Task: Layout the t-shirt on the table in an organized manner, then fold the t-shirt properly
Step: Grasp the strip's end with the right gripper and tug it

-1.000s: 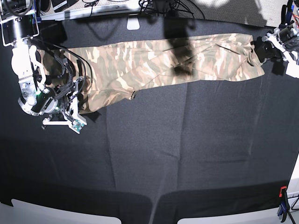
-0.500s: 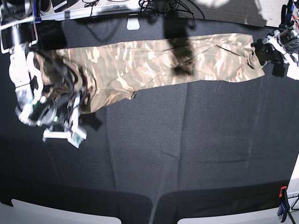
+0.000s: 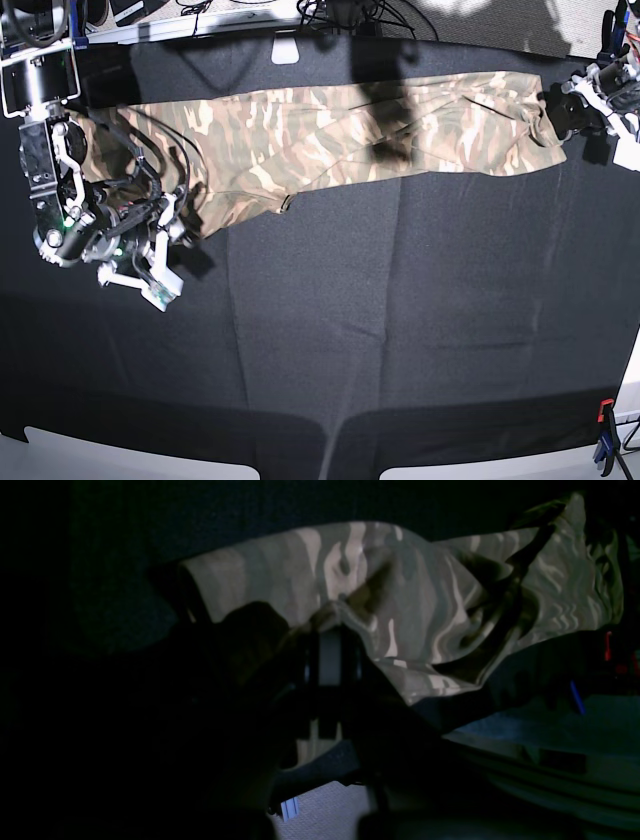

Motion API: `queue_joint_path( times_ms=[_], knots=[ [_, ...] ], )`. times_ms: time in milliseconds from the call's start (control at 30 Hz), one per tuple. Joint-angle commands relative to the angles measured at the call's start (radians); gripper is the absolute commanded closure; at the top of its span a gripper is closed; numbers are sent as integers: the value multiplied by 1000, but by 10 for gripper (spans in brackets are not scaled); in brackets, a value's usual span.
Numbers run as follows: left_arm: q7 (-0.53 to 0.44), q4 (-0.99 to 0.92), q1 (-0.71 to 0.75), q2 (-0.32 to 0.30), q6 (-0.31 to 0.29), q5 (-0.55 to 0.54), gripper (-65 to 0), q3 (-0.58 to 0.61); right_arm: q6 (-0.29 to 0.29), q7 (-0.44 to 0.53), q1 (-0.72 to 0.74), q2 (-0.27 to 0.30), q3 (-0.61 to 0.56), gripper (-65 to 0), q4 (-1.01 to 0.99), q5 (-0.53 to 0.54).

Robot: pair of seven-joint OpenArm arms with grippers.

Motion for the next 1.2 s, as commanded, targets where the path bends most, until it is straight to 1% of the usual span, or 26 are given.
queue_joint_path(
  times_ms=[0,33,100,133,167,233,267,400,533,767,800,900,967,1067,1100,1167],
  knots=[
    [-15,15,0,-19,-3,-24,0,-10,5,14,22,11,9,-266,-8,5],
    [-16,15,0,-19,-3,-24,0,-10,5,0,22,8,9,-265,-25,11],
    [-16,15,0,-19,-3,-24,0,-10,5,-66,22,0,9,-264,-40,26],
    [-16,15,0,-19,-3,-24,0,-10,5,-105,22,-4,9,-243,-40,44],
    [-16,15,0,-19,-3,-24,0,-10,5,-136,25,-8,9,-184,-40,69],
    [-16,15,0,-19,-3,-24,0,-10,5,-181,36,-14,9,0,-40,106],
    [-16,15,0,-19,-3,-24,0,-10,5,-195,46,-14,9,0,-40,119],
    [-16,15,0,-19,-3,-24,0,-10,5,-194,107,-14,9,0,-40,153],
    [-16,15,0,-19,-3,-24,0,-10,5,-204,181,-14,9,0,-40,219],
    [-30,15,0,-19,-3,-24,0,-10,5,-207,238,-14,9,0,-40,224],
    [-30,15,0,-19,-3,-24,0,-10,5,-213,237,-14,9,0,-40,224],
    [-30,15,0,-19,-3,-24,0,-10,5,-279,235,-14,9,0,-40,225],
    [-30,15,0,-19,-3,-24,0,-10,5,-304,235,-14,9,0,-40,236],
    [-29,15,0,-19,-3,-24,0,-10,5,-309,235,-14,9,-98,-40,293],
    [-29,15,0,-19,-3,-24,0,-10,5,-313,235,-14,9,-114,-40,316],
    [-23,15,0,-19,-3,-24,0,-10,5,-328,235,-14,9,-115,-40,367]
  ],
)
